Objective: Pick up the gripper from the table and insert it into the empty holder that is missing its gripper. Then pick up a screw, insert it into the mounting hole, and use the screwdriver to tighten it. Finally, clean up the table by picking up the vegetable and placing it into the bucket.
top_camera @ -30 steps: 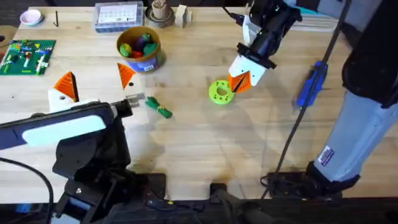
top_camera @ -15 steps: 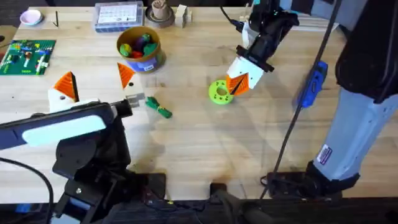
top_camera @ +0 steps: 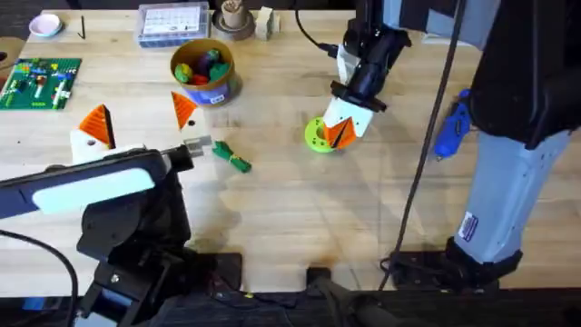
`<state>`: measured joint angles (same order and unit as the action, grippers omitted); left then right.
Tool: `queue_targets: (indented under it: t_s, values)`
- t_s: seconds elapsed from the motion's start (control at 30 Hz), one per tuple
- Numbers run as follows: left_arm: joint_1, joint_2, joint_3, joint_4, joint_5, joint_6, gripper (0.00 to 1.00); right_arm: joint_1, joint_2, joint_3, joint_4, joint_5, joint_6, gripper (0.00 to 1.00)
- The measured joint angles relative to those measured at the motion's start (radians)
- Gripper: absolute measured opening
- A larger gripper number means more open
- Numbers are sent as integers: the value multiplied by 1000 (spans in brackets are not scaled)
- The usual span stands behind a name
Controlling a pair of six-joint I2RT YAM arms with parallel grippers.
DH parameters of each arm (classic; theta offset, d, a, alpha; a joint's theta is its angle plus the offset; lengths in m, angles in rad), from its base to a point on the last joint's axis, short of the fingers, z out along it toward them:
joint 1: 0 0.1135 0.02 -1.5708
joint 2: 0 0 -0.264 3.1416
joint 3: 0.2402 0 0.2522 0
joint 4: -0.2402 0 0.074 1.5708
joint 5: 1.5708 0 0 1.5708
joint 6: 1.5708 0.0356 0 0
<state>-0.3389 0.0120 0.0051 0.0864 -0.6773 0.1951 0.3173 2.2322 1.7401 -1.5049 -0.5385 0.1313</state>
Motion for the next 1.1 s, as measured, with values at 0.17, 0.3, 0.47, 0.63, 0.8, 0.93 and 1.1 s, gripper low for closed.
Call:
queue_targets:
  t_s: [0.17, 0.3, 0.47, 0.63, 0.8, 0.93, 1.1]
  values:
    - [0, 0, 0, 0, 0, 0, 993, 1, 0, 0, 5, 0, 11, 6]
    - [0, 0, 0, 0, 0, 0, 993, 0, 0, 0, 9, 1, 18, 6]
    - [0, 0, 0, 0, 0, 0, 993, 0, 0, 0, 33, 5, 18, 6]
    - [0, 0, 0, 0, 0, 0, 992, 0, 0, 0, 39, 27, 26, 6]
    - [0, 0, 0, 0, 0, 0, 993, 0, 0, 0, 39, 30, 33, 6]
    - [0, 0, 0, 0, 0, 0, 993, 0, 0, 0, 39, 30, 34, 6]
    - [0, 0, 0, 0, 0, 0, 993, 0, 0, 0, 39, 30, 34, 6]
